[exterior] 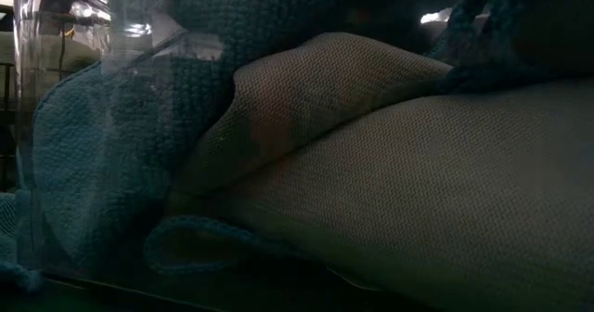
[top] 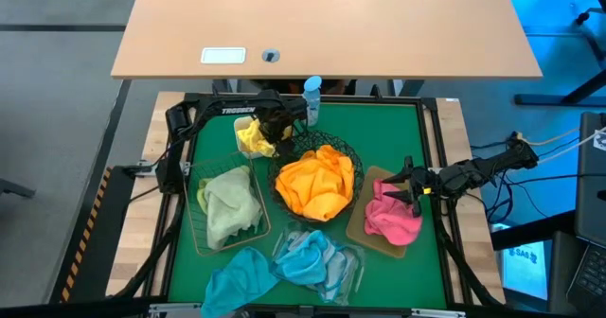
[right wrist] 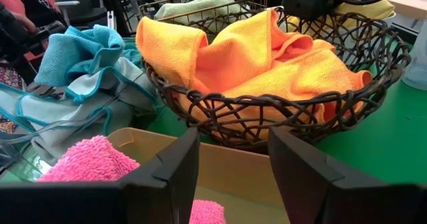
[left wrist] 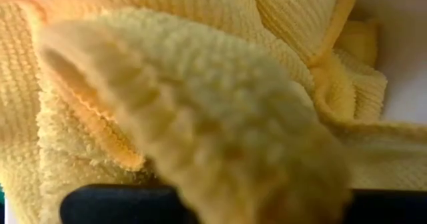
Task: Sort microfiber towel by color & place in baskets
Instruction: Put the yellow towel into the white bin
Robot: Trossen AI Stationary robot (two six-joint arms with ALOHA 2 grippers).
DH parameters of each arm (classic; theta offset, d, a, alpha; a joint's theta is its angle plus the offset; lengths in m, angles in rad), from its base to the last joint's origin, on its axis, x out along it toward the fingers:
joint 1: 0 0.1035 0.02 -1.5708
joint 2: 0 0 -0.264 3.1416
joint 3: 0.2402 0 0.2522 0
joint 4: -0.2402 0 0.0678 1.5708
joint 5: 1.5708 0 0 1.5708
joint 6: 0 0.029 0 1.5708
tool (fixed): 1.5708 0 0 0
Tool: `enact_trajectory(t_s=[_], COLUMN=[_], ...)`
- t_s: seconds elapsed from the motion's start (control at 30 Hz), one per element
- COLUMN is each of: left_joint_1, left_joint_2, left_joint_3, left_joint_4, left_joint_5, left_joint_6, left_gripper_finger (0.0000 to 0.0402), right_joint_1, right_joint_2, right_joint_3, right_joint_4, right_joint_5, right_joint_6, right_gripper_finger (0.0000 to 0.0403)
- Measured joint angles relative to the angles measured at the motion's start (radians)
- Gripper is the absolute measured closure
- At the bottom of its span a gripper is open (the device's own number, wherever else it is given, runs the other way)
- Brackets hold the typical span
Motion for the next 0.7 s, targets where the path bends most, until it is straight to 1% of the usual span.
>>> enact_trajectory(t_s=[0.2,0.3,0.4,0.57,0.7], left_joint_1=[0.0,0.0,-0.001,-0.003,-0.009], left_joint_2=[-0.004,-0.004,-0.002,-0.002,-0.002], left_joint_3=[-0.001,0.009,0.039,0.105,0.164], left_joint_4=[-0.011,-0.037,-0.099,-0.149,-0.189], left_joint_5=[0.016,0.032,0.037,0.034,0.065], left_joint_6=[0.015,0.016,0.016,0.016,0.02], left_gripper_finger=[0.0386,0.0377,0.0353,0.0299,0.027], right_joint_1=[0.0,0.0,0.0,0.0,0.0], right_joint_2=[0.0,0.0,0.0,0.0,0.0], right_joint_3=[0.0,0.0,0.0,0.0,0.0], right_joint_4=[0.0,0.0,0.0,0.0,0.0], right_joint_5=[0.0,0.0,0.0,0.0,0.0], right_joint_6=[0.0,0.0,0.0,0.0,0.0], right_gripper_finger=[0.0224,0.0224,0.0224,0.0224,0.0224])
